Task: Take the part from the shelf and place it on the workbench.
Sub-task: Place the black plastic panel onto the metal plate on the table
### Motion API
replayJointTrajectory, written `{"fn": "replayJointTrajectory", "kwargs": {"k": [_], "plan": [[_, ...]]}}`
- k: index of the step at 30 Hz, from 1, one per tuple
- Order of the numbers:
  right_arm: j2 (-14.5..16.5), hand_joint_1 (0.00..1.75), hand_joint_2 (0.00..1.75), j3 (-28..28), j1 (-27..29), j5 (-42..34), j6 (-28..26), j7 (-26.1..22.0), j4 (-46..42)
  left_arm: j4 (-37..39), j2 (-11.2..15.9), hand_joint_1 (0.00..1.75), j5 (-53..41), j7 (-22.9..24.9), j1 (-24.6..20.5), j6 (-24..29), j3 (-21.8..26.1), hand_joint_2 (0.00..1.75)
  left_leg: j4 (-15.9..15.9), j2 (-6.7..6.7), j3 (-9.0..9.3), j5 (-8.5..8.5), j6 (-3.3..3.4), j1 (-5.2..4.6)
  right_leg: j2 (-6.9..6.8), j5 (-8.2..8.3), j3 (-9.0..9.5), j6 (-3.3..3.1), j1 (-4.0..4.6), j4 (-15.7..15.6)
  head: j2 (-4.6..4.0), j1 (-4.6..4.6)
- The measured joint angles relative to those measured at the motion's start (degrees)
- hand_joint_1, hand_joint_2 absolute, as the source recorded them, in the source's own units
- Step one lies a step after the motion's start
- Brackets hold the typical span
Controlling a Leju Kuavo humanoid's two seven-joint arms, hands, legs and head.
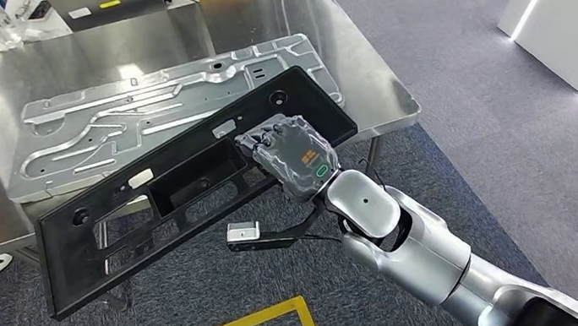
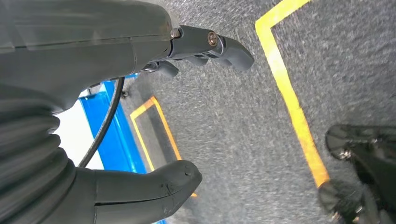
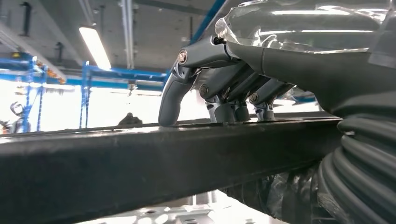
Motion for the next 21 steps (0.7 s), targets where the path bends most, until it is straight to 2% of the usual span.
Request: {"fn": "replayJointTrajectory", "kwargs": {"k": [1,2,3,5,6,7,10,12,14,16,17,18,19,20,21], "plan": [[-0.1,1.75,1.75,0.0,0.1,0.0,0.0,0.0,0.0,0.0,0.0,0.00,0.0,0.0,-0.1,0.0,0.1,1.75,0.1,-0.51,-0.02,-0.03,-0.05,0.02,0.26,-1.11,-2.00,0.08,-0.08,3.5,0.00,0.01],[-0.2,1.75,1.75,0.0,0.2,0.0,0.0,0.0,0.1,0.0,0.0,0.00,0.0,0.0,-0.1,0.0,0.1,1.75,0.3,-1.03,-0.04,-0.12,-0.17,0.07,0.34,-1.09,-3.28,0.16,-0.19,5.4,0.00,0.00],[-0.2,1.75,1.75,0.0,0.2,0.0,0.1,0.0,0.1,0.0,-0.1,0.00,0.0,0.0,-0.1,0.0,0.2,1.75,0.5,-1.55,-0.04,-0.30,-0.39,0.16,0.36,0.24,-3.41,0.25,-0.32,4.7,0.00,0.00],[-0.3,1.75,1.75,0.0,0.2,-0.1,0.1,0.0,0.1,0.0,-0.1,0.00,0.0,-0.1,0.0,0.0,0.3,1.75,1.5,-2.41,-0.10,-0.99,-1.12,0.45,0.62,4.67,-0.87,0.50,-0.74,-1.9,0.00,0.00],[-0.3,1.75,1.75,0.0,0.1,-0.1,0.1,0.0,0.2,0.0,-0.1,0.00,-0.1,-0.2,0.0,0.0,0.3,1.75,2.2,-2.77,-0.33,-1.41,-1.57,0.47,1.07,6.25,0.46,0.59,-0.87,-5.2,0.00,0.01],[-0.3,1.75,1.75,0.0,0.1,-0.2,0.1,-0.1,0.2,0.0,0.0,0.00,-0.1,-0.2,0.0,0.0,0.4,1.75,2.8,-3.07,-0.66,-1.70,-2.01,0.45,1.43,7.01,1.18,0.48,-0.90,-7.3,0.00,0.00],[-0.4,1.75,1.75,0.0,0.1,-0.2,0.1,-0.1,0.2,0.0,0.1,0.00,-0.2,-0.3,0.1,0.0,0.4,1.75,3.2,-3.56,-1.33,-1.92,-3.08,0.51,1.68,6.91,0.93,-0.67,-0.60,-7.8,0.00,-0.04],[-0.4,1.75,1.75,0.0,0.1,-0.2,0.1,-0.1,0.2,0.0,0.0,0.00,-0.2,-0.3,0.3,0.0,0.4,1.75,4.3,-2.83,-1.71,-2.76,-3.60,0.64,1.35,6.97,1.18,-1.52,-0.65,-8.1,0.00,-0.05],[-0.4,1.75,1.75,0.0,0.0,-0.2,0.1,-0.1,0.3,0.0,0.0,0.00,-0.2,-0.3,0.2,-0.1,0.4,1.75,9.5,-1.44,-4.15,-5.47,-3.94,0.66,0.87,6.88,1.55,-2.20,-0.54,-8.3,0.00,-0.07],[-0.4,1.75,1.75,0.0,0.0,-0.2,0.1,-0.1,0.3,0.0,0.0,0.00,-0.2,-0.3,0.1,-0.1,0.4,1.75,17.2,-0.66,-8.20,-8.41,-4.08,0.68,0.41,6.67,1.69,-2.56,-0.19,-8.3,0.00,-0.07],[-0.4,1.75,1.75,0.0,0.0,-0.2,0.1,-0.1,0.3,0.0,0.0,0.00,-0.2,-0.3,0.1,-0.1,0.4,1.75,19.4,-0.53,-9.56,-8.70,-4.03,0.68,0.23,6.55,1.79,-2.67,-0.02,-8.3,0.00,-0.08],[-0.4,1.75,1.75,0.0,0.1,-0.3,0.1,-0.1,0.3,0.0,-0.1,0.00,-0.2,-0.3,0.2,-0.1,0.4,1.75,19.4,-0.47,-9.88,-7.84,-3.90,0.66,0.11,6.40,1.97,-2.73,0.13,-8.3,0.00,-0.08],[-0.4,1.75,1.75,0.0,0.1,-0.3,0.1,-0.1,0.3,0.0,-0.1,0.00,-0.2,-0.4,0.2,-0.1,0.4,1.75,17.1,-0.43,-8.97,-5.91,-3.67,0.64,0.03,6.21,2.26,-2.74,0.25,-8.3,0.00,-0.08],[-0.4,1.75,1.75,0.0,0.0,-0.3,0.1,-0.1,0.4,0.0,-0.1,0.00,-0.2,-0.4,0.3,-0.1,0.4,1.75,13.1,-0.37,-7.19,-3.53,-3.34,0.57,-0.04,5.97,2.62,-2.70,0.35,-8.3,0.00,-0.08],[-0.4,1.75,1.75,0.0,0.0,-0.3,0.1,-0.1,0.4,0.0,0.0,0.00,-0.2,-0.4,0.3,-0.1,0.4,1.75,9.2,-0.23,-5.29,-1.88,-3.02,0.39,-0.10,5.74,2.91,-2.58,0.50,-8.3,0.00,-0.07]]}}
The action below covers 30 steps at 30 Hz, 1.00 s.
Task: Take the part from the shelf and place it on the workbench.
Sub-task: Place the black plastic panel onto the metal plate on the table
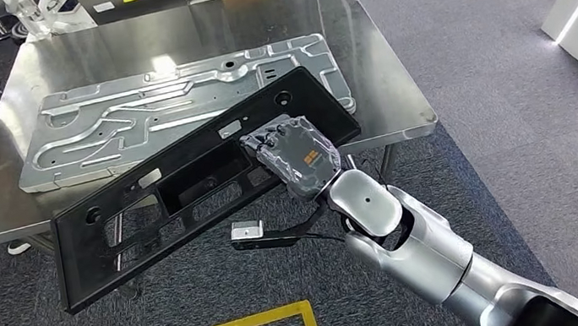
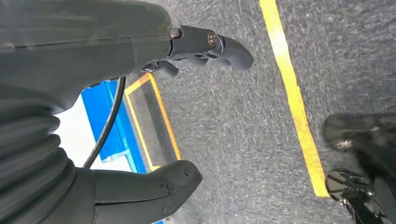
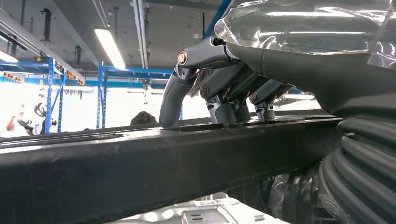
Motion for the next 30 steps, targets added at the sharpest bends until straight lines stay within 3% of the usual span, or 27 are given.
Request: {"fn": "replayJointTrajectory", "kwargs": {"k": [2,5,7,10,11,12,13,14,16,17,20,22,25,26,27,28,30], "plan": [[0.0,1.75,1.75,0.0,-0.1,0.0,0.0,0.0,0.0,0.0,0.0,0.00,0.0,0.0,-0.1,0.0,0.0,1.75,-4.8,0.22,2.32,1.11,0.46,-0.42,-0.11,-0.30,0.18,0.39,0.15,0.0,0.00,0.01],[0.0,1.75,1.75,0.0,-0.1,-0.1,0.0,0.0,0.0,0.0,0.0,0.00,0.0,0.0,-0.2,0.0,0.0,1.75,-5.9,0.06,2.93,0.79,0.94,-0.57,-0.28,-0.59,0.33,1.36,0.02,-0.1,0.00,0.01],[0.0,1.75,1.75,0.0,-0.2,-0.1,-0.1,0.0,0.0,0.0,0.0,0.00,0.0,-0.1,-0.1,0.0,0.0,1.75,-6.7,-0.04,3.63,0.89,1.53,-0.29,-0.05,-2.05,-0.44,1.90,-0.01,2.1,0.00,0.03],[-0.1,1.75,1.75,0.0,-0.1,-0.2,-0.2,0.0,0.1,0.0,0.0,0.00,0.0,-0.1,-0.2,0.0,0.0,1.75,-6.8,-0.10,3.99,0.66,2.24,-0.24,0.40,-6.33,-6.25,2.26,-0.10,12.4,0.00,0.04],[-0.2,1.75,1.75,0.0,0.0,-0.2,-0.2,0.0,0.1,0.0,0.0,0.00,0.0,-0.1,-0.2,0.0,0.0,1.75,-6.7,-0.18,4.03,0.49,2.32,-0.26,0.44,-6.68,-8.07,2.36,-0.14,15.0,0.00,0.04],[-0.3,1.75,1.75,0.0,0.1,-0.2,-0.2,0.0,0.2,0.0,0.0,0.00,0.0,-0.1,-0.2,0.0,0.0,1.75,-6.6,-0.28,4.10,0.30,2.32,-0.27,0.45,-5.89,-8.96,2.40,-0.17,15.6,0.00,0.04],[-0.3,1.75,1.75,0.0,0.2,-0.2,-0.2,0.0,0.3,0.0,0.0,0.00,0.0,-0.2,-0.2,0.1,0.0,1.75,-6.4,-0.40,4.24,0.03,2.26,-0.27,0.45,-3.97,-8.65,2.37,-0.20,13.9,0.00,0.04],[-0.3,1.75,1.75,0.0,0.2,-0.2,-0.2,0.0,0.3,0.0,0.0,0.00,0.0,-0.2,-0.2,0.1,0.0,1.75,-6.1,-0.50,4.43,-0.29,2.16,-0.27,0.46,-1.42,-7.34,2.26,-0.21,10.3,0.00,0.04],[-0.4,1.75,1.75,0.0,0.2,-0.3,-0.2,0.0,0.3,0.0,0.0,0.00,0.0,-0.2,-0.2,0.0,0.0,1.75,-5.6,-0.62,4.63,-0.95,1.81,-0.38,0.59,1.88,-4.44,1.81,-0.11,3.4,0.00,0.02],[-0.4,1.75,1.75,0.0,0.2,-0.3,-0.3,0.0,0.4,0.0,-0.1,0.00,0.0,-0.2,-0.2,0.0,0.0,1.75,-5.5,-0.66,4.63,-1.16,1.56,-0.43,0.65,2.40,-3.67,1.57,-0.01,1.5,0.00,0.02],[-0.6,1.75,1.75,0.0,0.2,-0.3,-0.4,0.0,0.5,0.0,-0.1,0.00,0.0,-0.3,-0.2,0.0,0.0,1.75,-5.6,-0.68,4.65,-1.45,0.65,-0.43,0.70,2.31,-3.28,0.81,0.13,0.4,0.00,0.02],[-0.6,1.75,1.75,-0.1,0.1,-0.2,-0.6,0.0,0.5,0.0,-0.1,0.00,0.0,-0.3,-0.2,0.0,0.0,1.75,-3.9,-0.44,4.09,-2.70,0.02,-0.34,0.64,2.41,-2.64,0.19,-0.13,-0.3,0.00,0.01],[-0.7,1.75,1.75,-0.3,0.2,0.2,-1.2,0.2,0.6,0.0,-0.1,0.00,-0.3,-0.3,-0.2,0.0,0.1,1.75,5.7,-0.20,-0.72,-7.15,-0.74,-0.02,0.48,2.22,-2.01,-0.34,-0.26,-0.7,0.00,0.00],[-0.8,1.75,1.75,-0.3,0.4,0.4,-1.4,0.2,0.8,0.0,-0.1,0.00,-0.3,-0.3,-0.1,0.1,0.1,1.75,8.7,-0.19,-2.45,-7.93,-0.91,0.09,0.44,2.08,-1.91,-0.37,-0.26,-0.7,0.00,0.00],[-0.9,1.75,1.75,-0.4,0.7,0.6,-1.5,0.2,0.9,0.0,-0.1,0.00,-0.4,-0.3,-0.1,0.1,0.2,1.75,9.9,-0.18,-3.37,-7.60,-1.04,0.23,0.43,1.90,-1.75,-0.33,-0.28,-0.6,0.00,0.00],[-1.1,1.75,1.75,-0.5,1.0,0.7,-1.6,0.3,1.0,0.0,-0.1,0.00,-0.4,-0.3,0.0,0.1,0.2,1.75,8.8,-0.16,-3.18,-6.13,-1.14,0.38,0.44,1.68,-1.51,-0.21,-0.34,-0.6,0.00,-0.01],[-1.5,1.75,1.75,-0.9,1.6,1.1,-1.9,0.4,1.2,0.0,-0.1,0.00,-0.5,-0.4,0.1,0.1,0.3,1.75,1.6,-0.04,-0.18,-1.66,-1.25,0.66,0.49,1.10,-0.90,0.23,-0.47,-0.4,0.00,0.00]]}}
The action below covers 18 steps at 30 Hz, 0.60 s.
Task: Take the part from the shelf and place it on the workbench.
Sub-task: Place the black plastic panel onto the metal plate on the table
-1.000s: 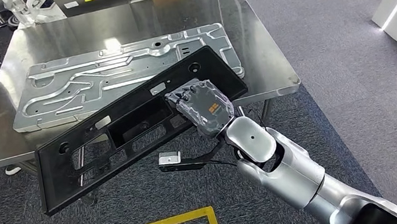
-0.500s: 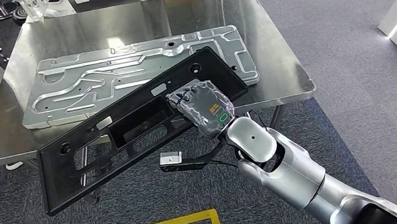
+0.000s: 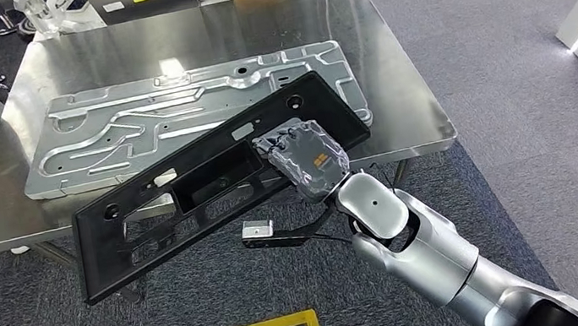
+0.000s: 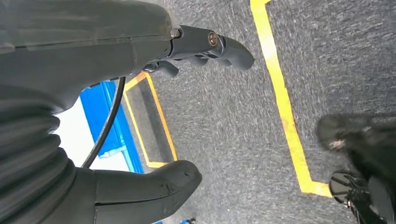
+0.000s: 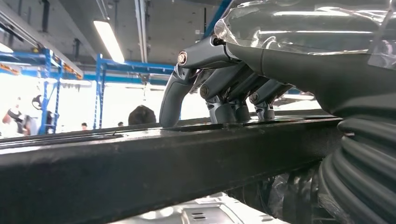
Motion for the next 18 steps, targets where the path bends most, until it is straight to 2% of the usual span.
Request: {"fn": "replayJointTrajectory", "kwargs": {"k": [1,2,5,7,8,10,11,12,13,14,15,16,17,18], "plan": [[-0.2,1.75,1.75,-0.3,0.2,0.2,-0.2,0.1,0.1,0.0,0.0,0.00,0.0,0.0,0.0,0.0,0.1,1.75,-3.6,0.06,1.64,1.43,0.05,-0.05,0.04,-0.26,0.15,0.30,0.05,0.1,0.00,0.00],[-0.4,1.75,1.75,-0.6,0.5,0.5,-0.5,0.3,0.1,0.0,-0.1,0.00,0.0,-0.1,0.0,0.0,0.1,1.75,-5.9,0.08,2.68,2.09,0.23,-0.15,0.07,-0.41,0.20,0.62,0.12,0.2,0.00,0.00],[-1.2,1.75,1.75,-2.0,1.5,1.2,-1.2,0.5,0.4,0.1,-0.1,0.00,-0.1,-0.2,0.0,-0.1,0.5,1.75,-7.1,-0.09,3.32,1.76,1.25,-0.46,0.08,-0.61,0.35,1.57,0.25,-0.2,0.00,0.02],[-1.8,1.75,1.75,-3.1,2.2,1.6,-1.5,0.5,0.5,0.1,-0.1,0.00,-0.2,-0.2,0.0,-0.1,0.9,1.75,-7.6,-0.14,3.91,1.68,2.09,-0.37,0.09,-1.57,0.12,2.14,0.09,1.2,0.00,0.04],[-2.1,1.75,1.75,-3.7,2.5,1.7,-1.8,0.5,0.5,0.1,-0.1,0.00,-0.2,-0.2,0.0,-0.2,1.0,1.75,-7.8,-0.12,4.23,1.62,2.55,-0.32,0.12,-2.74,-0.96,2.35,0.04,3.5,0.00,0.05],[-2.7,1.75,1.75,-5.0,3.2,2.1,-2.3,0.6,0.6,0.1,-0.1,0.00,-0.4,-0.2,0.0,-0.3,1.2,1.75,-7.9,-0.10,4.57,1.29,3.26,-0.54,0.14,-5.76,-5.21,2.54,-0.05,11.1,0.00,0.04],[-3.0,1.75,1.75,-5.5,3.7,2.3,-2.5,0.6,0.8,0.1,-0.1,0.00,-0.5,-0.2,0.0,-0.3,1.2,1.75,-7.9,-0.13,4.74,1.10,3.48,-0.68,0.15,-6.71,-7.52,2.58,-0.04,14.7,0.00,0.04],[-3.3,1.75,1.75,-5.9,4.1,2.5,-2.6,0.7,1.0,0.1,-0.1,0.00,-0.6,-0.2,0.0,-0.4,1.3,1.75,-7.9,-0.20,5.00,0.87,3.62,-0.83,0.15,-6.61,-9.04,2.54,-0.05,16.6,0.00,0.03],[-3.5,1.75,1.75,-6.3,4.6,2.7,-2.7,0.7,1.2,0.1,-0.1,0.00,-0.6,-0.2,0.0,-0.4,1.4,1.75,-7.8,-0.27,5.35,0.62,3.68,-0.99,0.15,-5.31,-9.44,2.39,-0.03,16.3,0.00,0.04],[-3.7,1.75,1.75,-6.6,4.9,2.8,-2.7,0.7,1.3,0.1,-0.2,0.00,-0.7,-0.2,0.0,-0.4,1.4,1.75,-7.8,-0.33,5.79,0.31,3.66,-1.13,0.16,-2.99,-8.58,2.10,0.04,13.5,0.00,0.04],[-3.8,1.75,1.75,-6.9,5.1,2.9,-2.7,0.7,1.4,0.1,-0.2,0.00,-0.7,-0.2,0.0,-0.5,1.5,1.75,-7.8,-0.37,6.23,-0.03,3.60,-1.25,0.16,-0.41,-6.98,1.68,0.20,9.3,0.00,0.04],[-4.0,1.75,1.75,-7.2,5.2,2.9,-2.8,0.7,1.5,0.1,-0.3,0.00,-0.8,-0.2,0.0,-0.5,1.5,1.75,-7.7,-0.37,6.55,-0.38,3.41,-1.44,0.12,1.43,-5.31,1.22,0.43,5.4,0.00,0.03],[-4.1,1.75,1.75,-7.5,5.2,3.0,-3.0,0.7,1.5,0.1,-0.3,0.00,-0.9,-0.2,0.0,-0.5,1.5,1.75,-7.7,-0.37,6.74,-0.68,3.18,-1.52,0.10,2.53,-4.03,0.83,0.67,2.5,0.00,0.04],[-4.1,1.75,1.75,-7.7,5.2,3.1,-3.1,0.8,1.6,0.1,-0.4,0.00,-1.0,-0.2,0.0,-0.6,1.6,1.75,-7.7,-0.33,6.84,-0.92,2.91,-1.54,0.10,2.73,-3.39,0.52,0.90,1.0,0.00,0.04]]}}
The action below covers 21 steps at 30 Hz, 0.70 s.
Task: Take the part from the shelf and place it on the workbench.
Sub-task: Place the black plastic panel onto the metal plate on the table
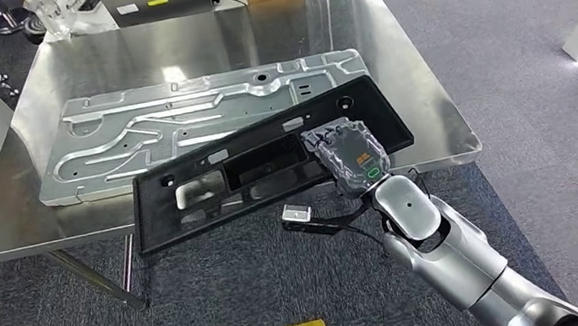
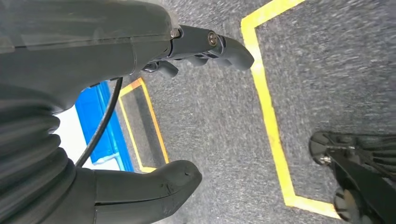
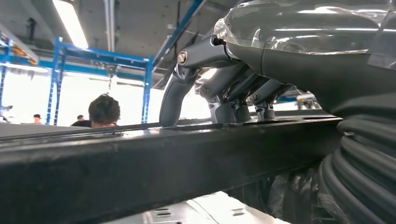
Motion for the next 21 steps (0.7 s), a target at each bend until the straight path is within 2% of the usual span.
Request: {"fn": "replayJointTrajectory", "kwargs": {"k": [1,3,5,6,8,9,10,11,13,14,15,19,20,21], "plan": [[-0.1,1.75,1.75,-0.3,0.0,0.1,-0.1,0.1,0.1,0.0,0.0,0.00,-0.1,0.0,0.0,0.0,0.0,1.75,-0.1,0.03,0.07,-0.16,-0.28,0.00,0.01,-0.29,0.19,-0.21,0.14,-0.3,0.00,0.00],[-0.2,1.75,1.75,-0.9,0.1,0.3,-0.2,0.2,0.3,0.0,0.0,0.00,-0.2,0.0,-0.2,0.0,0.1,1.75,-0.4,0.10,0.48,-0.51,-0.75,-0.01,0.08,-0.35,0.75,-0.51,-0.14,-1.0,0.00,0.00],[-0.4,1.75,1.75,-1.6,0.2,0.5,-0.5,0.3,0.5,0.0,0.1,0.00,-0.2,0.0,-0.2,-0.1,0.1,1.75,1.5,0.17,-0.02,-1.78,-1.20,-0.04,0.04,-0.37,1.96,-0.86,-0.64,-2.1,0.00,-0.04],[-0.4,1.75,1.75,-1.8,0.3,0.5,-0.7,0.4,0.6,0.0,0.1,0.00,-0.2,0.1,-0.1,-0.1,0.1,1.75,4.3,0.19,-1.39,-3.11,-1.43,0.12,0.00,-0.48,2.54,-1.01,-0.74,-2.5,0.00,-0.07],[-0.4,1.75,1.75,-2.1,0.4,0.6,-1.2,0.4,0.9,0.0,0.1,0.00,-0.3,0.1,-0.1,-0.2,0.2,1.75,12.1,0.20,-5.87,-5.96,-1.98,0.46,-0.03,-0.95,3.19,-1.19,-0.75,-2.7,0.00,-0.10],[-0.4,1.75,1.75,-2.2,0.6,0.6,-1.3,0.4,1.1,0.0,0.1,0.00,-0.3,0.1,0.0,-0.2,0.2,1.75,14.9,0.21,-7.80,-6.38,-2.24,0.67,-0.02,-1.26,3.50,-1.17,-0.77,-2.7,0.00,-0.10],[-0.4,1.75,1.75,-2.3,0.9,0.7,-1.3,0.4,1.2,0.0,0.1,0.00,-0.3,0.1,0.0,-0.1,0.3,1.75,15.6,0.22,-8.76,-5.54,-2.47,0.88,0.00,-1.59,3.87,-1.07,-0.82,-2.6,0.00,-0.10],[-0.4,1.75,1.75,-2.3,1.1,0.7,-1.3,0.4,1.4,0.0,0.1,0.00,-0.3,0.1,0.0,-0.1,0.4,1.75,13.9,0.23,-8.55,-3.55,-2.66,1.10,0.04,-1.96,4.31,-0.91,-0.91,-2.6,0.00,-0.10],[-0.4,1.75,1.75,-2.5,1.4,0.8,-1.4,0.3,1.7,0.0,0.1,0.00,-0.3,0.1,0.1,-0.1,0.6,1.75,6.4,0.33,-5.75,1.52,-2.95,1.46,0.12,-2.90,5.18,-0.37,-1.03,-2.3,0.00,-0.10],[-0.5,1.75,1.75,-2.6,1.3,0.9,-1.5,0.4,1.8,0.0,0.1,0.00,-0.3,0.1,0.1,-0.2,0.7,1.75,3.0,0.34,-4.37,2.96,-2.90,1.47,0.18,-3.31,5.39,-0.02,-0.99,-2.1,0.00,-0.09],[-0.5,1.75,1.75,-2.8,1.3,0.9,-1.7,0.4,1.8,0.0,0.0,0.00,-0.3,0.0,0.1,-0.2,0.7,1.75,0.9,0.35,-3.53,3.54,-2.72,1.41,0.21,-3.60,5.45,0.31,-0.91,-1.9,0.00,-0.08],[-0.5,1.75,1.75,-3.3,1.4,0.9,-1.9,0.3,1.9,0.1,0.0,0.00,-0.3,0.0,0.0,-0.1,0.9,1.75,0.0,0.22,-2.84,2.78,-1.11,1.11,0.22,-4.52,5.42,1.56,-1.00,-1.3,0.00,-0.06],[-0.6,1.75,1.75,-3.5,1.3,0.9,-1.9,0.3,1.9,0.1,0.0,0.00,-0.3,0.0,0.0,-0.1,0.9,1.75,-0.2,0.22,-2.51,2.66,-0.72,1.12,0.20,-5.23,4.81,1.80,-1.08,0.1,0.00,-0.05],[-0.6,1.75,1.75,-3.6,1.3,1.0,-1.9,0.3,1.9,0.1,0.0,0.00,-0.3,0.0,0.0,-0.1,0.9,1.75,-0.4,0.24,-2.18,2.52,-0.33,1.11,0.18,-6.30,3.42,1.97,-1.11,2.8,0.00,-0.04]]}}
